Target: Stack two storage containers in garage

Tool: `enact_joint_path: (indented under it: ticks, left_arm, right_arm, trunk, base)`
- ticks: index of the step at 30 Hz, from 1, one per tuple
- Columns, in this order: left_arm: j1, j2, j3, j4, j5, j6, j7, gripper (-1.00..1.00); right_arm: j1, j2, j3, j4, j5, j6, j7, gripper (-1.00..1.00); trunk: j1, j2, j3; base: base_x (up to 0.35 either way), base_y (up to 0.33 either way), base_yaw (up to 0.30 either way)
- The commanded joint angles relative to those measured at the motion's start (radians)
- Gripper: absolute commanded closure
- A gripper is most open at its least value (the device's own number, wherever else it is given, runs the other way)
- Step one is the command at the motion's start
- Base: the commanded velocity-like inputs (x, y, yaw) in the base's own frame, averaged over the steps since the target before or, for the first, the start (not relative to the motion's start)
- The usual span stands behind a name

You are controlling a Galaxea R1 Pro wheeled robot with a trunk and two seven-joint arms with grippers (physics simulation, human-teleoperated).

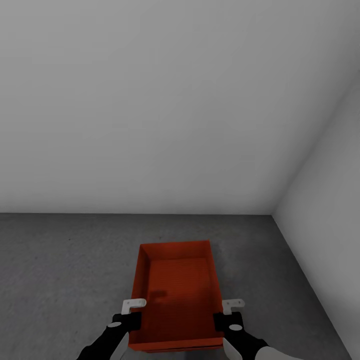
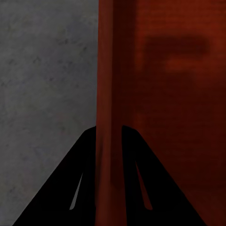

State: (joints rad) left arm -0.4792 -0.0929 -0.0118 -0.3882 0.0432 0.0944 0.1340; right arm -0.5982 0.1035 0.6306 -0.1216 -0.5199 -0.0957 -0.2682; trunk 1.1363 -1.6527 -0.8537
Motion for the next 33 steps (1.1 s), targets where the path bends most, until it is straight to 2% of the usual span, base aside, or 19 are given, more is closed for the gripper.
enact_joint_path:
  ticks: [1, 8, 14, 33]
  left_arm:
    - [0.0, 0.01, -0.011, -0.006, 0.004, 0.005, 0.006, 1.0]
    - [-0.001, 0.01, -0.011, -0.006, 0.005, 0.005, 0.006, 1.0]
    - [-0.001, 0.01, -0.011, -0.006, 0.004, 0.005, 0.006, 1.0]
    - [-0.001, 0.01, -0.01, -0.006, 0.005, 0.005, 0.006, 1.0]
  right_arm:
    - [0.0, -0.008, 0.023, 0.008, -0.026, 0.001, -0.005, 1.0]
    - [0.0, -0.008, 0.023, 0.008, -0.026, 0.001, -0.005, 1.0]
    - [0.0, -0.008, 0.023, 0.008, -0.026, 0.001, -0.005, 1.0]
    - [0.0, -0.008, 0.023, 0.008, -0.026, 0.001, -0.005, 1.0]
  trunk:
    - [0.0, 0.0, -0.001]
    - [0.0, 0.0, -0.001]
    - [0.023, -0.042, -0.02]
    - [0.023, -0.042, -0.02]
  base:
    - [0.0, 0.0, 0.0]
    - [0.0, 0.0, 0.0]
    - [0.0, 0.0, 0.0]
    - [0.0, 0.0, 0.0]
